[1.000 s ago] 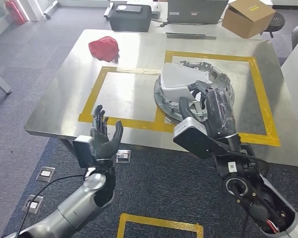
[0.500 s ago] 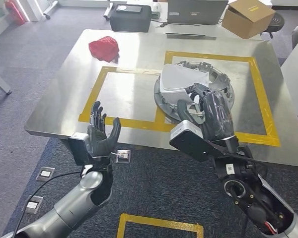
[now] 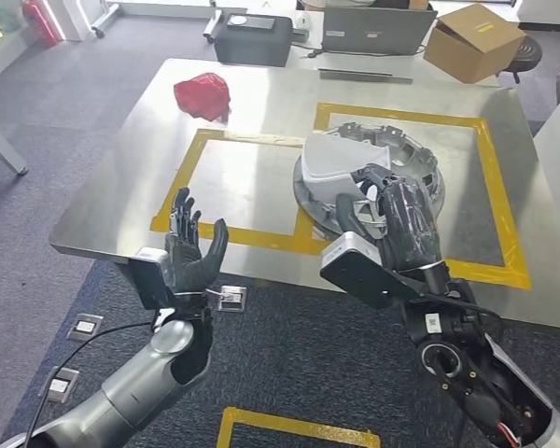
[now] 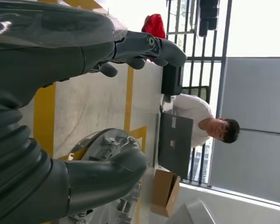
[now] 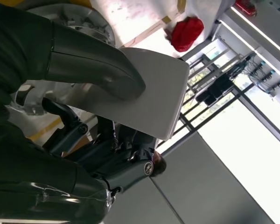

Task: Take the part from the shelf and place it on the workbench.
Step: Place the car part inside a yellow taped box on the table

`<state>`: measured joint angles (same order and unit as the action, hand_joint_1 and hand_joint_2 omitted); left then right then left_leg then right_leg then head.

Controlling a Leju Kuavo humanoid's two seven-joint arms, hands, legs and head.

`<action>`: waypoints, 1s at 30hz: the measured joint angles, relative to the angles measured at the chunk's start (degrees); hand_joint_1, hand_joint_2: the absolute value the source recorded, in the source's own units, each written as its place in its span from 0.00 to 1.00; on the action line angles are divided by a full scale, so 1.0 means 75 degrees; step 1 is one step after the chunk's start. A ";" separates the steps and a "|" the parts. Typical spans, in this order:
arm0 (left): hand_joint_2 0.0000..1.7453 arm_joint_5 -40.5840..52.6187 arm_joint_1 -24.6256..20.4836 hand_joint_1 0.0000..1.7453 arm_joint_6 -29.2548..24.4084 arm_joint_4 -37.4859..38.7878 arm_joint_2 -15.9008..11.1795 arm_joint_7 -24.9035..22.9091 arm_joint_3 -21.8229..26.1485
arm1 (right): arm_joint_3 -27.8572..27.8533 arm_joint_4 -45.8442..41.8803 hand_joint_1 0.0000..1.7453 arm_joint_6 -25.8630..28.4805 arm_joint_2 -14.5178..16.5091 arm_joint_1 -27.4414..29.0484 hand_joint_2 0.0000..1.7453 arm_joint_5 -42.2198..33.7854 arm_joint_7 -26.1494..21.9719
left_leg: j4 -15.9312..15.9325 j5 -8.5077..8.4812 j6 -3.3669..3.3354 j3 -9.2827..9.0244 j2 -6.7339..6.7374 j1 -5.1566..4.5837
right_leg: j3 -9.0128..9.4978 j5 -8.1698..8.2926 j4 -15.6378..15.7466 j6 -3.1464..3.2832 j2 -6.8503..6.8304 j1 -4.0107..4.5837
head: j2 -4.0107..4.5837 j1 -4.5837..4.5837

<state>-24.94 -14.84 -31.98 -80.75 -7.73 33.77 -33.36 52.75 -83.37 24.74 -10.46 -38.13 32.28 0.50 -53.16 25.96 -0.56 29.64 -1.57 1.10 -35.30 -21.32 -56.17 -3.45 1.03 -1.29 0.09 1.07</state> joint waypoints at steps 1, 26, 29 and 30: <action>1.00 0.0003 -0.0003 0.00 0.0000 -0.0005 0.0000 0.0000 0.0001 | -0.0001 0.0004 1.00 -0.0001 0.0000 0.0004 1.00 0.0001 0.0001 | -0.0043 0.0016 0.0039 0.0042 -0.0012 -0.0005 | 0.0072 -0.0050 0.0119 0.0040 0.0024 0.0015 | 0.0000 0.0004; 1.00 0.0021 -0.0016 0.00 0.0000 -0.0042 -0.0042 -0.0077 0.0010 | -0.0060 0.0054 1.00 -0.0059 0.0022 0.0045 1.00 0.0007 0.0000 | -0.0122 -0.0365 -0.0179 0.0526 0.0074 -0.0079 | -0.0778 -0.1264 -0.2138 0.0119 -0.0172 0.0108 | 0.0000 0.0064; 1.00 0.0033 -0.0014 0.00 0.0005 -0.0042 -0.0035 -0.0079 0.0010 | -0.0065 0.0057 1.00 -0.0082 0.0022 0.0048 1.00 0.0015 0.0004 | -0.0162 -0.0311 -0.0154 0.0488 -0.0013 -0.0096 | -0.0133 -0.0485 -0.0709 0.0202 -0.0102 0.0119 | 0.0000 0.0055; 1.00 0.0042 -0.0017 0.00 0.0013 -0.0042 -0.0031 -0.0081 0.0010 | -0.0066 0.0056 1.00 -0.0085 0.0022 0.0045 1.00 0.0025 0.0009 | -0.0184 -0.0298 -0.0135 0.0499 -0.0036 -0.0103 | 0.0094 -0.0340 -0.0245 0.0231 -0.0067 0.0130 | 0.0000 0.0050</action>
<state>-24.63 -14.96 -31.88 -81.07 -7.96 33.17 -33.29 52.26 -82.95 24.10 -10.29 -37.79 32.47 0.57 -54.54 23.72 -1.57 33.38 -1.84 0.33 -34.59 -23.87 -58.00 -1.71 0.53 -0.31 0.09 1.44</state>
